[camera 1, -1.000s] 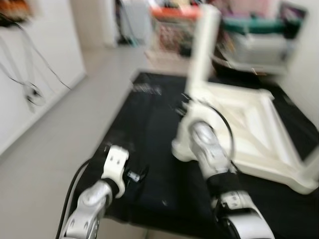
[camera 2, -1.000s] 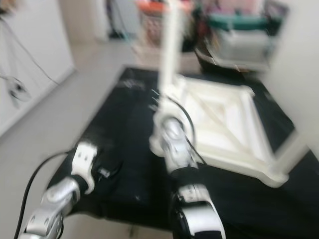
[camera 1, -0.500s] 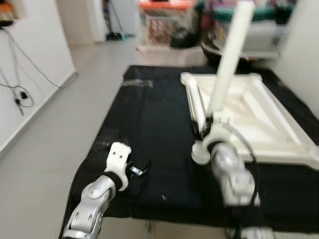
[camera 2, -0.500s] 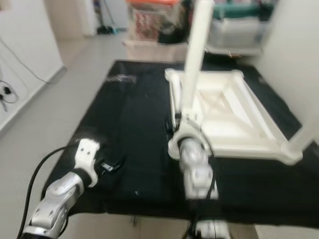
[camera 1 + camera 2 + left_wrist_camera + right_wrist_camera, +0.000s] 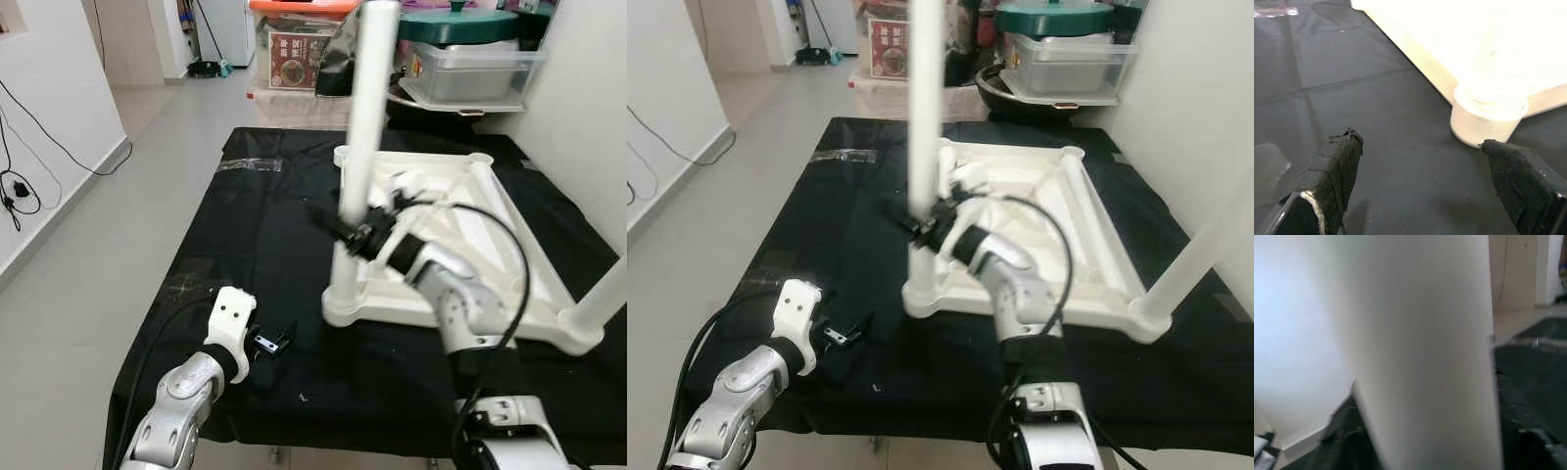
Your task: Building children table
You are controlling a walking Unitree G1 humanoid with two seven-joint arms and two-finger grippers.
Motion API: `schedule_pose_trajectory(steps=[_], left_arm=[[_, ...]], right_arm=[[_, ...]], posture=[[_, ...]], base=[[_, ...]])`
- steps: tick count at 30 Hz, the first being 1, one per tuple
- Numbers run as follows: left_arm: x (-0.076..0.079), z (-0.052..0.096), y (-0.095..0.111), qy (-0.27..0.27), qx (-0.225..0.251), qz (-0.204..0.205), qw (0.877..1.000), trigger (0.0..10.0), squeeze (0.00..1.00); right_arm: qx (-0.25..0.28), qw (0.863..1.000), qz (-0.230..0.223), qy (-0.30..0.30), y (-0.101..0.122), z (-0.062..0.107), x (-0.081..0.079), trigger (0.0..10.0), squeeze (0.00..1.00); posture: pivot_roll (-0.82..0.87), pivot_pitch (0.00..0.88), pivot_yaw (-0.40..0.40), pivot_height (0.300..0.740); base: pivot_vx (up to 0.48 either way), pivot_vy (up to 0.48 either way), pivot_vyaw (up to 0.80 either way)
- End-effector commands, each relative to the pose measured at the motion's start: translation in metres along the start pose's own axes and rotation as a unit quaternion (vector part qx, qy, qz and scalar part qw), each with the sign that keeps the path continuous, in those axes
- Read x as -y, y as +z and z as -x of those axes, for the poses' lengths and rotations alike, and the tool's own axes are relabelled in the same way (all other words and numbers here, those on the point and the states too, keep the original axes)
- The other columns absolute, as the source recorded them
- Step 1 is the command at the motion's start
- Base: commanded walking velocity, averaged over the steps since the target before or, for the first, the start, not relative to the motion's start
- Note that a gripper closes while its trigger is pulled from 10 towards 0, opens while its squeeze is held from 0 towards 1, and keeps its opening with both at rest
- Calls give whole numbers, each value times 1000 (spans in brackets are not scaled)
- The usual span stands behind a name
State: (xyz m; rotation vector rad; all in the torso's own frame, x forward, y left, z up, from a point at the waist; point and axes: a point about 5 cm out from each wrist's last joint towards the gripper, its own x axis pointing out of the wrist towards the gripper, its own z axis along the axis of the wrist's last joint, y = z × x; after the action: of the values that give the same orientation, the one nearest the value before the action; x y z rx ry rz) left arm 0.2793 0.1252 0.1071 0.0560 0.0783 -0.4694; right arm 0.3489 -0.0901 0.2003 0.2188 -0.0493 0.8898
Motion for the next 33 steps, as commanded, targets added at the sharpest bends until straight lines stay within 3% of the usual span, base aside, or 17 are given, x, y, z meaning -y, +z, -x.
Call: schedule_pose_trajectory(steps=[1,2,3,6,8,9,11,15,16,19,20,21,22,27,28,29,33], left_arm=[[-1,3,-4,2,-8,2,1000,10000,0],[-1,3,-4,2,-8,2,1000,10000,0],[-3,6,-5,6,-11,2,1000,10000,0],[-3,6,-5,6,-11,2,1000,10000,0],[-1,8,-7,3,-15,4,1000,10000,0],[-1,9,-7,1,-17,5,1000,10000,0],[0,9,-8,-2,-18,5,1000,10000,0],[0,5,-9,-6,-19,3,1000,10000,0],[1,2,-6,-9,-15,3,1000,10000,0],[3,1,-4,-9,-11,6,1000,10000,0],[5,3,-5,-10,-12,8,1000,10000,0],[5,3,-5,-10,-12,8,1000,10000,0],[4,5,-5,-10,-13,8,1000,10000,0],[1,7,-6,-6,-15,6,1000,10000,0],[0,7,-7,-3,-15,6,1000,10000,0],[0,6,-6,-1,-14,5,1000,10000,0],[0,5,-4,0,-10,7,1000,10000,0]], right_arm=[[-65,991,-8,-118,-26,-8,11,0,0],[-65,991,-8,-118,-26,-8,11,0,0],[-142,879,-38,-453,-64,32,53,0,0],[-142,879,-38,-453,-64,32,53,0,0],[-156,779,-28,-607,-78,85,57,0,0],[-151,757,-18,-636,-78,101,53,0,0],[-145,756,-13,-638,-76,110,47,0,0],[-135,764,7,-631,-69,117,42,0,0],[-119,772,28,-624,-58,113,43,10000,0],[-96,792,25,-602,-48,102,43,10000,0],[-43,836,20,-546,-27,79,42,10000,1000],[-43,836,20,-546,-27,79,42,10000,1000],[-14,877,10,-480,-11,59,42,10000,1000],[-16,923,-41,-383,-1,40,41,10000,957],[0,951,-66,-301,12,32,38,10000,0],[16,973,-67,-222,24,28,34,10000,0],[34,990,-61,-122,37,27,28,10000,0]], posture=[[52,0,-60,740],[52,0,-60,740],[50,0,-58,740],[50,0,-58,740],[18,0,-35,740],[18,0,-35,740],[8,0,-29,740],[-9,0,-24,740],[-7,0,-26,740],[-4,0,-27,740],[1,0,-27,740],[1,0,-27,740],[7,0,-33,740],[11,0,-34,740],[18,0,-42,740],[25,0,-46,740],[28,0,-49,740]], base=[[0,0,0],[0,0,0],[0,0,0],[0,0,0],[0,0,0],[0,0,0],[0,0,0],[0,0,0],[0,0,0],[0,0,0],[0,0,0],[0,0,0],[0,0,0],[0,0,0],[0,0,0],[0,0,0],[0,0,0]])
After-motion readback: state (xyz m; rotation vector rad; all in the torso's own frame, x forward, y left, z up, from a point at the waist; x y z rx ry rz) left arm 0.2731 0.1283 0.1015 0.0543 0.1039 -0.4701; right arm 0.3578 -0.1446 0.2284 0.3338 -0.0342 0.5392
